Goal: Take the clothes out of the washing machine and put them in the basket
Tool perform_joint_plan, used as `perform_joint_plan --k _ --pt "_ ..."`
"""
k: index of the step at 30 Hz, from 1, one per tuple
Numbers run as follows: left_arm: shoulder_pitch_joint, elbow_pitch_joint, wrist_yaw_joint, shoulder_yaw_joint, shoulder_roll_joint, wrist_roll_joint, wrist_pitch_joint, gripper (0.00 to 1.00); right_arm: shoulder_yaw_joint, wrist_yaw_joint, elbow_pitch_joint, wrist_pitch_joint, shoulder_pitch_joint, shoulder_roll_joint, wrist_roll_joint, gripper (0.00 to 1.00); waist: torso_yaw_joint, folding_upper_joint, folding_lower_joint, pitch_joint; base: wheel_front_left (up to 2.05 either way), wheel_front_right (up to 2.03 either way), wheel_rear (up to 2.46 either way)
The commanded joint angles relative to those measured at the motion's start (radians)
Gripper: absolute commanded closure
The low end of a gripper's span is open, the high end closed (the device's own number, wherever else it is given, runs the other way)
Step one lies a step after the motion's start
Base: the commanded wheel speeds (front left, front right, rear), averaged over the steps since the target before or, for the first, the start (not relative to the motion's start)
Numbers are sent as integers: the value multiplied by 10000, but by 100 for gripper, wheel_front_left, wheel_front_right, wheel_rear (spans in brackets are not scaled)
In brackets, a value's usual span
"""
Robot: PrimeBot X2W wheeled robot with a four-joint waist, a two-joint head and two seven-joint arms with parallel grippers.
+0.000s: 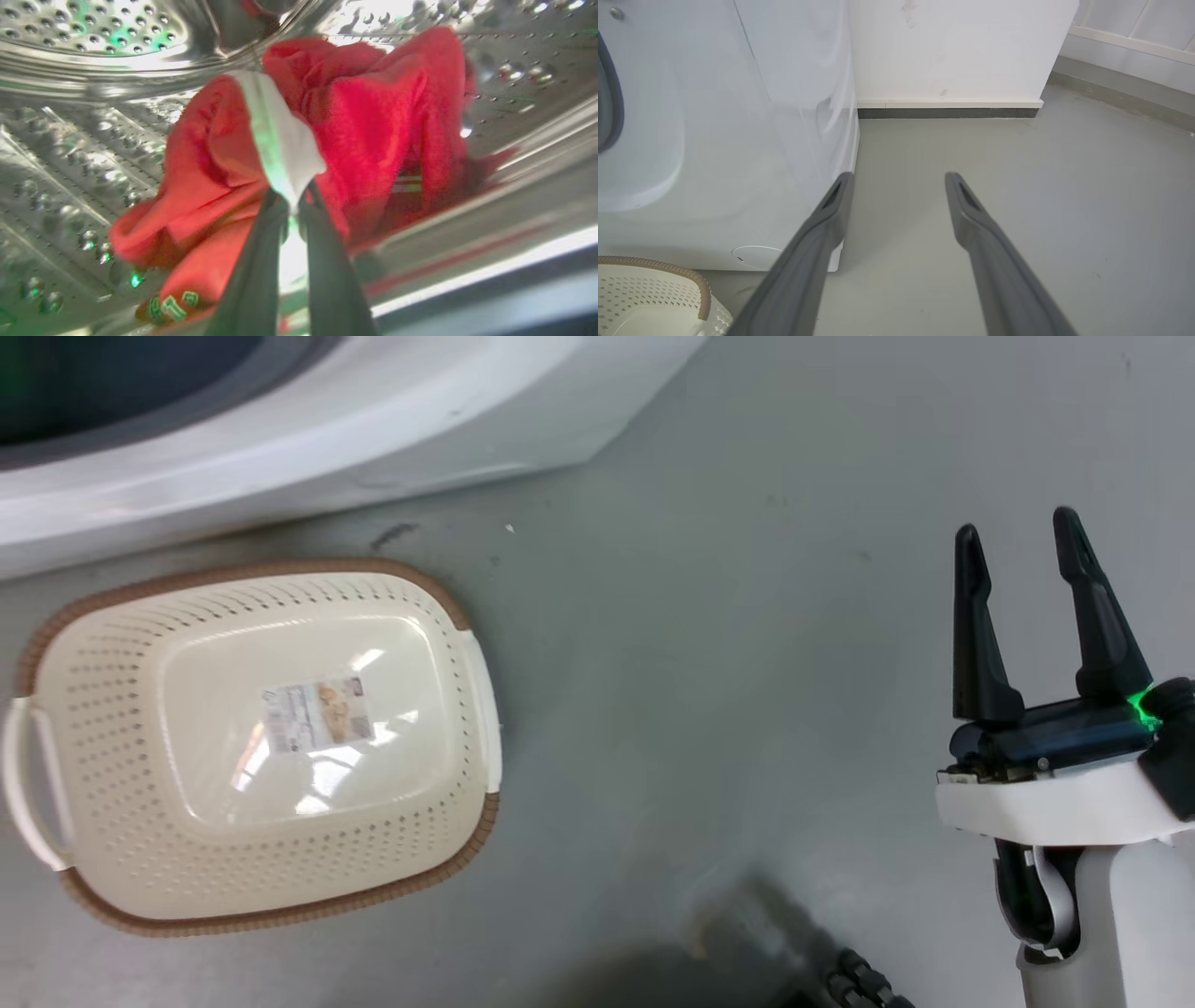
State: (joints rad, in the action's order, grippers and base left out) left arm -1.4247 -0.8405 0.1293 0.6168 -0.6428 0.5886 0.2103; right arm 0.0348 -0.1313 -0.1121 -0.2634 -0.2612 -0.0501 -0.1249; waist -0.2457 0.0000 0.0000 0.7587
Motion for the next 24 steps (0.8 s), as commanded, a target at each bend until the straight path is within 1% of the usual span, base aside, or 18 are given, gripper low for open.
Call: perform_joint_plan --k 1,6,10,11,13,14,20,22,23,24 --pt "383 78 10 42 109 163 -414 100 -49 10 65 -21 108 3 145 0 596 0 0 -880 0 0 0" --pt "1770 274 11 257 293 401 -1714 100 -89 10 247 -19 363 3 396 0 922 0 0 -1903 0 0 0" --pt "2988 503 -78 151 530 728 -2536 100 -336 10 378 -21 564 -2 586 0 1168 0 0 -2727 0 0 0" --pt "3776 865 -285 222 645 691 -3136 100 -536 10 470 -21 687 3 709 0 1348 0 0 -3287 0 0 0" --pt "4312 1174 -478 243 736 706 -3509 100 -628 10 531 -19 808 4 815 0 1458 0 0 -3668 0 0 0" --pt "4820 1554 -703 222 755 732 -3864 100 -724 10 611 -19 933 1 877 0 1557 0 0 -4041 0 0 0" --pt "6276 3100 -1434 -121 804 1058 -4471 100 -765 10 803 -21 1332 3 972 0 1818 0 0 -5075 0 0 0" --pt "6806 3734 -1723 -305 698 1142 -4564 100 -716 10 866 -19 1462 4 1108 0 1838 0 0 -5370 0 0 0" --pt "7544 4790 -2169 -586 582 1228 -4664 100 -777 10 905 -21 1557 4 1112 0 1887 0 0 -5739 0 0 0" --pt "7807 5162 -2350 -688 542 1286 -4688 100 -809 10 919 -21 1631 3 1130 0 1921 0 0 -5849 0 0 0"
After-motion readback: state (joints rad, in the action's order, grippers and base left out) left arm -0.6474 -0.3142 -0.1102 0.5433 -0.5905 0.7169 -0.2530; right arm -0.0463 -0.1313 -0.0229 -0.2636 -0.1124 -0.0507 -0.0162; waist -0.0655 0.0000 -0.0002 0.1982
